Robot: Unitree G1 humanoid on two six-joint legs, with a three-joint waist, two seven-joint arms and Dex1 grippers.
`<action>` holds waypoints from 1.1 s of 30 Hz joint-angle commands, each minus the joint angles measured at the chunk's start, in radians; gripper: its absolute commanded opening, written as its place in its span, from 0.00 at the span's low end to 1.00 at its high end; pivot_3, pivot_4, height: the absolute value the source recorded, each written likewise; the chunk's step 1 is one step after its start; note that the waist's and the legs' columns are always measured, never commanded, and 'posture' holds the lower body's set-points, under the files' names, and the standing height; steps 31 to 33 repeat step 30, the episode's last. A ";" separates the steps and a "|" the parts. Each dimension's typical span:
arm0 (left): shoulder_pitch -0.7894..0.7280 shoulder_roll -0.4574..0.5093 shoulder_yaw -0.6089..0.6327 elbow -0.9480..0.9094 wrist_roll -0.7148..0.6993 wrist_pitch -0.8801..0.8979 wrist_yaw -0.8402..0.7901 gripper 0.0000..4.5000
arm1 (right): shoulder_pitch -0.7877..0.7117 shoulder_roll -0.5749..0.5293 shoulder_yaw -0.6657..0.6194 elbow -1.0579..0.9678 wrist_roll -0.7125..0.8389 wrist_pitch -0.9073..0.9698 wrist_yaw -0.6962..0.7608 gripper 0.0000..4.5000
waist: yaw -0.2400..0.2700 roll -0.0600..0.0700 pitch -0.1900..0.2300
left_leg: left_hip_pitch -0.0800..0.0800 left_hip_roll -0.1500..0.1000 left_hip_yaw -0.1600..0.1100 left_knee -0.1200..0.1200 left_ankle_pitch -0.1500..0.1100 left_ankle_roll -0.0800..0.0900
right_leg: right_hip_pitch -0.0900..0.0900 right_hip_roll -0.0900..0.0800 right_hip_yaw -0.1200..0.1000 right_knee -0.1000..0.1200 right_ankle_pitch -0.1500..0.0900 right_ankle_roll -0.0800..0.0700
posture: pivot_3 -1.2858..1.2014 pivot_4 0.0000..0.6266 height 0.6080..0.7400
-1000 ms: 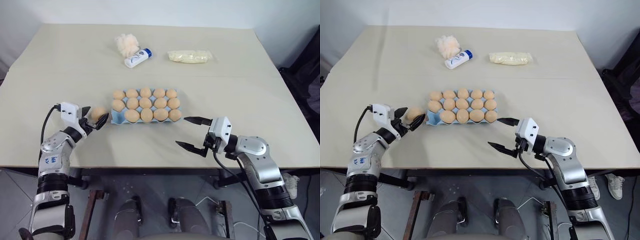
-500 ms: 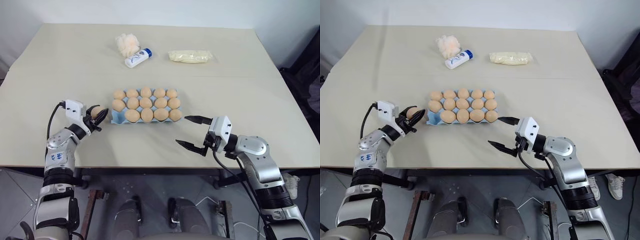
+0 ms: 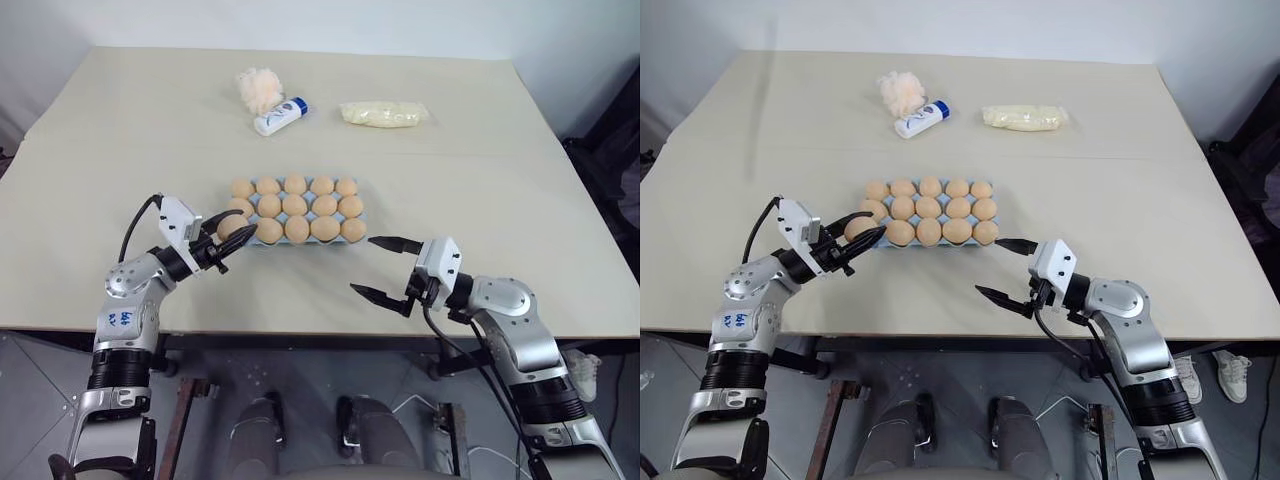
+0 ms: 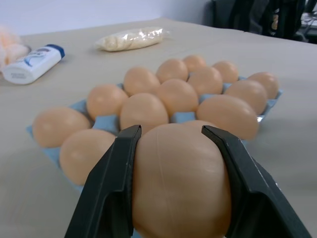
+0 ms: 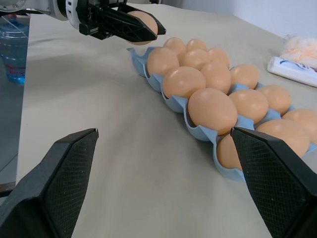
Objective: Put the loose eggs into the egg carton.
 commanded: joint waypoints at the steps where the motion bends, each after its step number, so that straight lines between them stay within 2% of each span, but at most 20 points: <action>1: -0.014 0.011 0.020 0.012 0.001 -0.021 -0.001 0.44 | 0.010 0.003 -0.006 -0.047 0.009 -0.004 -0.013 1.00 | 0.002 0.000 0.000 | 0.000 0.000 0.000 0.000 0.000 0.000 | 0.000 0.000 0.000 0.000 0.000 0.000 | 0.52 0.24 1.00; 9: -0.011 0.030 0.018 0.009 0.024 -0.028 0.002 1.00 | 0.008 0.010 0.004 -0.052 0.009 -0.004 -0.019 1.00 | 0.002 0.000 0.000 | 0.000 0.000 0.000 0.000 0.000 0.000 | 0.000 0.000 0.000 0.000 0.000 0.000 | 0.52 0.24 1.00; 14: 0.037 0.113 0.088 -0.027 -0.008 -0.026 -0.025 1.00 | 0.018 -0.006 -0.009 -0.055 0.014 -0.004 -0.013 1.00 | -0.002 0.000 0.000 | 0.000 0.000 0.000 0.000 0.000 0.000 | 0.000 0.000 0.000 0.000 0.000 0.000 | 0.52 0.24 1.00; 23: 0.251 0.312 0.118 -0.110 -0.018 -0.041 -0.235 1.00 | 0.035 -0.050 -0.060 -0.034 0.025 0.009 -0.014 1.00 | -0.003 0.000 0.000 | 0.000 0.000 0.000 -0.006 0.000 -0.001 | -0.002 -0.001 0.001 -0.004 -0.002 -0.004 | 0.52 0.24 1.00; 26: 0.263 0.318 0.120 -0.110 -0.011 -0.053 -0.225 1.00 | 0.038 -0.057 -0.069 -0.029 0.029 0.013 -0.014 1.00 | 0.002 0.000 0.000 | 0.000 0.000 0.000 -0.009 0.000 -0.001 | -0.003 -0.001 0.001 -0.005 -0.008 -0.015 | 0.52 0.24 1.00; 33: 0.278 0.301 0.121 -0.132 -0.007 -0.052 -0.197 1.00 | 0.036 -0.060 -0.081 -0.022 0.027 0.017 -0.019 1.00 | 0.001 0.000 0.000 | -0.001 0.000 0.001 -0.011 0.000 -0.001 | -0.003 -0.001 0.001 -0.008 -0.007 -0.013 | 0.52 0.24 1.00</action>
